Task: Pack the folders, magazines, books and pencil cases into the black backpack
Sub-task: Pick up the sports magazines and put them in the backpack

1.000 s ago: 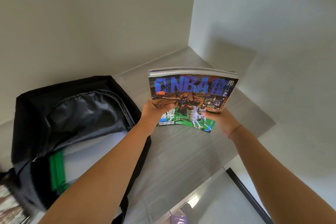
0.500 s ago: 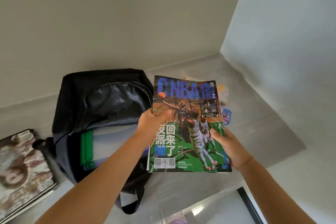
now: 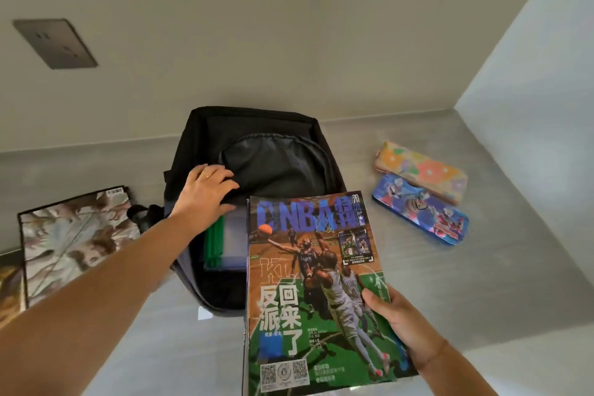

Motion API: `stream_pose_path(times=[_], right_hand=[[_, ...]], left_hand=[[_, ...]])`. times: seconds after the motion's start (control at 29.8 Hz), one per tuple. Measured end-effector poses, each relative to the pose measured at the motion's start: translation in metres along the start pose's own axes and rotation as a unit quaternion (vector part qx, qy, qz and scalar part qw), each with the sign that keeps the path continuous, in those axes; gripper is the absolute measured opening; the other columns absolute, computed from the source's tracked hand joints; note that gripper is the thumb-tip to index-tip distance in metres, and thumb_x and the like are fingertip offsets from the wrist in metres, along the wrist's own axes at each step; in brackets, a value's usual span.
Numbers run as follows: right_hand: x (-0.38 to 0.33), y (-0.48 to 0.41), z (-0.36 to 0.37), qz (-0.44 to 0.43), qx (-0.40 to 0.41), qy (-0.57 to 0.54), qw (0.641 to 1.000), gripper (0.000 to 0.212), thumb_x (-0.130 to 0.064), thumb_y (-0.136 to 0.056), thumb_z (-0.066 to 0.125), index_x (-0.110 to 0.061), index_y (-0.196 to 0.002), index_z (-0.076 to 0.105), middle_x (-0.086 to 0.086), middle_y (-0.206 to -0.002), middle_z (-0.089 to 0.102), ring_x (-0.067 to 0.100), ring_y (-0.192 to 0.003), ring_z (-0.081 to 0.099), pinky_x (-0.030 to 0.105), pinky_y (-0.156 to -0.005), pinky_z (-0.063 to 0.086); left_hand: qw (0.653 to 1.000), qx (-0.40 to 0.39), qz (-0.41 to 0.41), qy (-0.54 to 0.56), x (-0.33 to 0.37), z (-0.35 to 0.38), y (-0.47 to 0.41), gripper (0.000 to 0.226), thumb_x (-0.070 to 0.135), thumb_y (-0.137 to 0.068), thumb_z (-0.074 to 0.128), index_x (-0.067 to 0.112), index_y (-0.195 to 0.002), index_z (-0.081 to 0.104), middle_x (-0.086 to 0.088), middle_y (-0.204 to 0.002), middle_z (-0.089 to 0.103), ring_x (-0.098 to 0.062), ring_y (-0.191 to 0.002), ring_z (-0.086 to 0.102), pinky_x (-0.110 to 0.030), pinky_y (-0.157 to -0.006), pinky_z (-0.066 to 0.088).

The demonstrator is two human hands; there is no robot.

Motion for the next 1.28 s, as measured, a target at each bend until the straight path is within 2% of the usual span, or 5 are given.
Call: stream_pose_path(times=[0.1,0.3,0.54,0.94,1.28], right_hand=[[0.003,0.01,0.019,0.007,-0.011,0.001,1.0,0.051,-0.034,-0.075,0.074,-0.006,-0.114,0.057,0.017,-0.094,0.072,0.03,-0.083,0.069,0.034,-0.077,0.055],[0.005,0.009,0.051,0.029,-0.046,-0.003,0.999,0.046,-0.025,-0.08,0.065,-0.007,-0.121,0.056,0.021,-0.115,0.068,0.034,-0.101,0.067,0.038,-0.084,0.054],[-0.037,-0.023,0.067,0.012,-0.029,0.055,0.998,0.038,-0.031,-0.082,0.058,-0.011,-0.115,0.057,0.016,-0.101,0.073,0.029,-0.085,0.072,0.037,-0.072,0.059],[-0.094,-0.133,0.085,-0.006,0.096,0.138,0.986,0.055,-0.041,-0.08,0.07,-0.011,-0.124,0.058,0.007,-0.125,0.06,0.028,-0.12,0.052,0.044,-0.109,0.036],[-0.048,-0.099,0.079,-0.035,0.146,0.049,0.988,0.055,0.0,-0.086,0.062,-0.023,-0.132,0.042,0.008,-0.1,0.066,0.021,-0.063,0.07,0.033,-0.062,0.061]], left_hand=[[0.994,0.016,-0.028,0.106,-0.001,-0.015,-0.015,0.018,0.026,-0.086,0.064,0.01,-0.092,0.07,-0.009,-0.092,0.071,-0.029,-0.097,0.064,-0.038,-0.094,0.041],[0.922,0.095,-0.162,0.337,-0.004,-0.064,-0.036,0.035,0.031,-0.093,0.053,0.024,-0.059,0.048,0.002,-0.058,0.048,-0.012,-0.057,0.047,-0.029,-0.053,0.035],[0.919,0.076,-0.149,0.357,-0.011,-0.064,-0.023,0.027,0.03,-0.093,0.053,0.009,-0.08,0.064,-0.009,-0.072,0.061,-0.02,-0.069,0.056,-0.029,-0.057,0.038],[0.933,0.011,-0.124,0.337,-0.01,-0.034,-0.01,0.023,0.031,-0.093,0.053,0.018,-0.074,0.058,0.001,-0.069,0.06,-0.014,-0.066,0.058,-0.027,-0.056,0.039],[0.916,-0.013,-0.148,0.372,-0.009,-0.014,-0.01,0.02,0.029,-0.093,0.054,0.014,-0.081,0.062,-0.007,-0.078,0.068,-0.019,-0.073,0.065,-0.036,-0.063,0.052]])
Point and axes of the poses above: each hand's wrist, its own y-axis away from the middle knuckle, its own z-axis out of the palm, x = y × z, the point moved 3 cm from there along -y, towards the middle knuckle
